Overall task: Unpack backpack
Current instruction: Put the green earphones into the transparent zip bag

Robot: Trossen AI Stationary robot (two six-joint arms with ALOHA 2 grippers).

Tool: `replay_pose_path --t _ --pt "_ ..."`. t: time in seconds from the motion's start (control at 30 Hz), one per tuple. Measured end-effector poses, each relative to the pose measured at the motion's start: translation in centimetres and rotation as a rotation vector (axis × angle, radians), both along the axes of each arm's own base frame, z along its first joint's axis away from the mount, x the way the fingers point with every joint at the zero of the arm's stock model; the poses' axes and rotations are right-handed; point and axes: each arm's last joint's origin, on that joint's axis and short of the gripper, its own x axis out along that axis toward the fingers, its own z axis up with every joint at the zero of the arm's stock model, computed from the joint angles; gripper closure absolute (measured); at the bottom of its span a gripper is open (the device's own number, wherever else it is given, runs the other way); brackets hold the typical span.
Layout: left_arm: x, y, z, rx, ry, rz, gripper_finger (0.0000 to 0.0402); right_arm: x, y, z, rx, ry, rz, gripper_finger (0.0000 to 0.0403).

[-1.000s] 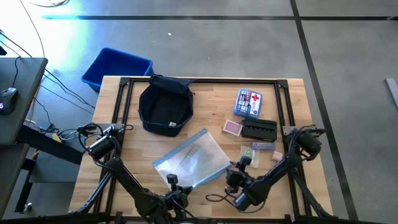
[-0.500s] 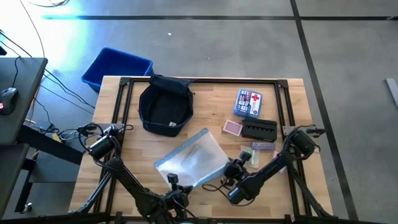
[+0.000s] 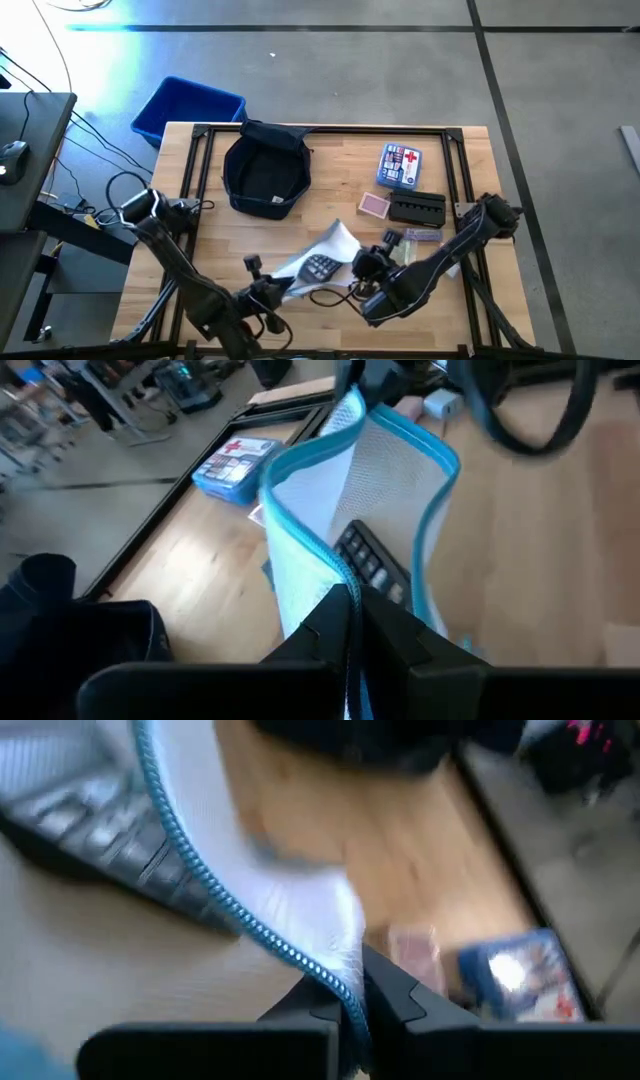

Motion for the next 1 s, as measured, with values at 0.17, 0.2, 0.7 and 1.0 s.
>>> replay_pose_path --t 0.17,0.2,0.7,1.0 --pt "-0.7 -0.6 -0.8 0.01 0.038 -0.03 0.0402 0.9 -0.5 -0.2 -0.024 -0.073 -0.014 0.0403" --pt "-0.8 -0.8 -1.3 0.01 0.051 -0.036 0.0402 0.8 -0.5 -0.8 -0.027 -0.062 -0.013 0.0403" --pt "0.3 -0.2 -10.1 0.062 0.179 0.055 0.0402 -1.2 -2.1 -10.7 -0.006 0.048 -0.035 0.04" --pt "0.9 0.0 -10.5 0.031 0.194 0.068 0.0402 0.0 -0.3 -6.3 0.079 0.058 0.009 0.0288"
